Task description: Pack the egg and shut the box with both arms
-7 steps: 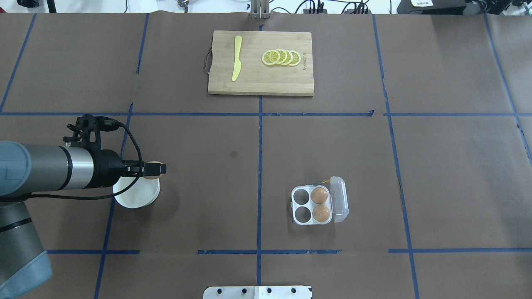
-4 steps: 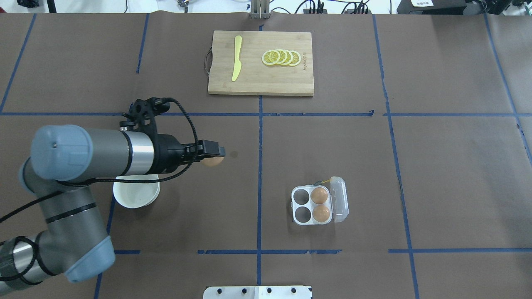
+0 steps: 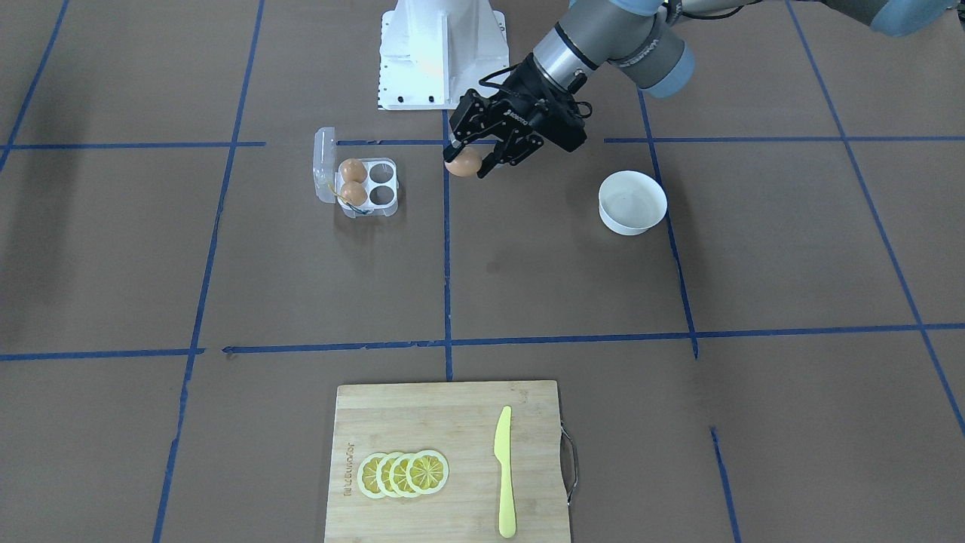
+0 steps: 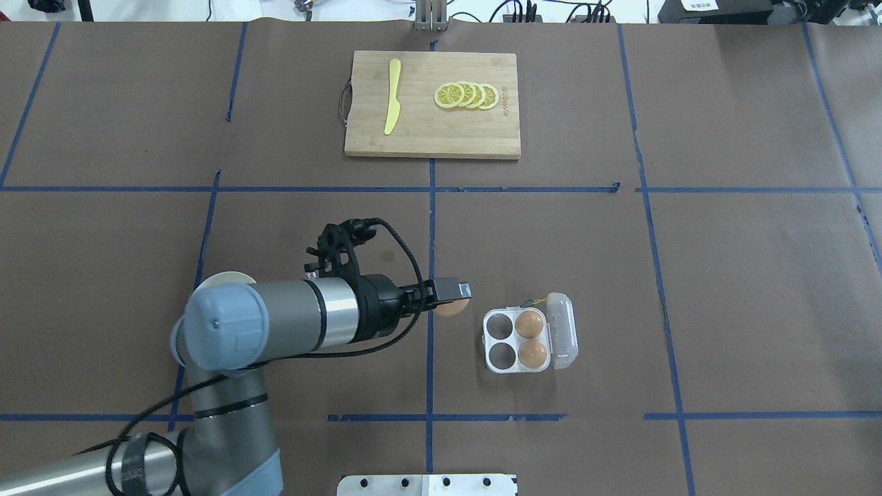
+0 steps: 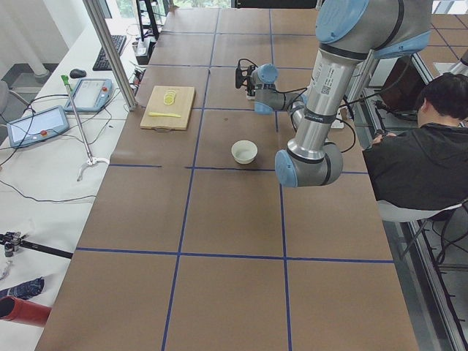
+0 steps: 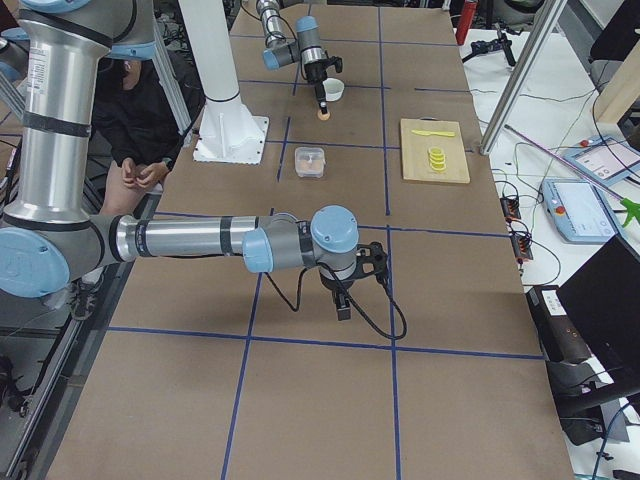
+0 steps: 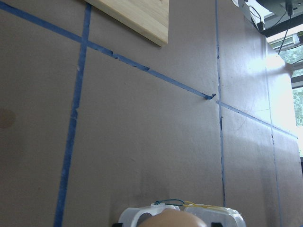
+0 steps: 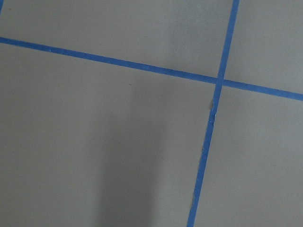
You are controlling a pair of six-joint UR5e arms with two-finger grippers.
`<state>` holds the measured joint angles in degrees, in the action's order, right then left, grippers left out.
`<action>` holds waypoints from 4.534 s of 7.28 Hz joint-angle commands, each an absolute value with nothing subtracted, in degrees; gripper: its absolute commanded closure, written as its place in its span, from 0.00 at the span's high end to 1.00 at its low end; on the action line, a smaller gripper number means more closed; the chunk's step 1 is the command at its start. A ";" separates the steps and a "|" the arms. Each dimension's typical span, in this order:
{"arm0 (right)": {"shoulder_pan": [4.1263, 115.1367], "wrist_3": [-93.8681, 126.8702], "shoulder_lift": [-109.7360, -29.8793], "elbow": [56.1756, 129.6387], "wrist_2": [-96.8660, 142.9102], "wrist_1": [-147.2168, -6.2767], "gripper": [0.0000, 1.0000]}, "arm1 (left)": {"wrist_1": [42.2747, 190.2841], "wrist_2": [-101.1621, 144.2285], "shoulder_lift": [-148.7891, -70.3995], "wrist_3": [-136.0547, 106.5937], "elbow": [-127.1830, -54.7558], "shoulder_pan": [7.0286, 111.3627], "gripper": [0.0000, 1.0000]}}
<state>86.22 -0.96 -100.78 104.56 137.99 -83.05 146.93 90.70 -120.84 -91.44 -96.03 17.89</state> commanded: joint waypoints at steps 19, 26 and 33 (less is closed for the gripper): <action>86.22 -0.70 -100.73 105.03 137.90 -83.06 1.00 | 108.29 108.97 -119.20 -49.51 -104.99 38.96 1.00; 86.22 -1.50 -100.37 105.47 137.81 -82.53 1.00 | 96.68 124.81 -95.65 2.79 -95.83 86.44 1.00; 66.68 25.52 -100.55 112.67 130.97 -76.33 0.26 | 80.95 132.71 -87.98 13.71 -96.59 91.23 1.00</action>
